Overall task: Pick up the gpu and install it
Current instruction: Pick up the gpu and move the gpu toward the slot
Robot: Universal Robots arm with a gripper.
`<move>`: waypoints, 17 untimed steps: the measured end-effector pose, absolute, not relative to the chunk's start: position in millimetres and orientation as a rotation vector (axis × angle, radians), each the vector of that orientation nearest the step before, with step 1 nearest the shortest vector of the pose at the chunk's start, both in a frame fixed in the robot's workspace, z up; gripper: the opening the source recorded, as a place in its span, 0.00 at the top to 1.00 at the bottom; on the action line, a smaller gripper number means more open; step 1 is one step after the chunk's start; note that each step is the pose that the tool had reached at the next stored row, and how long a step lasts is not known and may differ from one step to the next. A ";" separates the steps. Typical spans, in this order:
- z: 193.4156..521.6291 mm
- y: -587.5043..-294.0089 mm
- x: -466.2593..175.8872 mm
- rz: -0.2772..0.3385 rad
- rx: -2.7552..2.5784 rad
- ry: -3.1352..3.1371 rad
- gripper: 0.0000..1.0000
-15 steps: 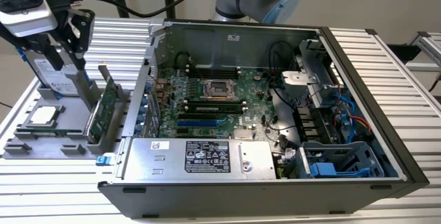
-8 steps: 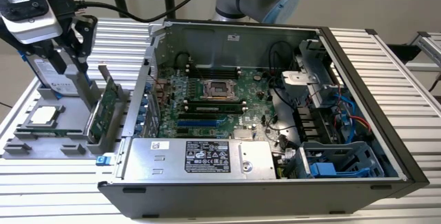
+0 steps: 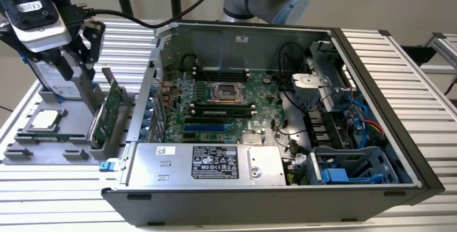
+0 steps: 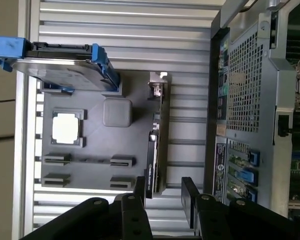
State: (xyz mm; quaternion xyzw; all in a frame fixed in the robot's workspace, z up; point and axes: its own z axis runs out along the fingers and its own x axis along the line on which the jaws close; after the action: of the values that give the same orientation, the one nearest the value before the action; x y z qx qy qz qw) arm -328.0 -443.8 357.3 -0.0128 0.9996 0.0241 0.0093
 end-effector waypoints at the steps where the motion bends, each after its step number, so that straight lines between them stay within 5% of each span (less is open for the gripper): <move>1: 356.2 -443.7 -327.5 0.075 -0.040 3.122 0.00; 17: 338.0 -442.5 -324.7 0.070 -0.040 3.122 0.00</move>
State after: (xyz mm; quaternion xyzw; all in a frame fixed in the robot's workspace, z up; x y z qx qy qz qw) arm -324.7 -442.5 338.0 -0.0129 0.9996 0.0225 0.0092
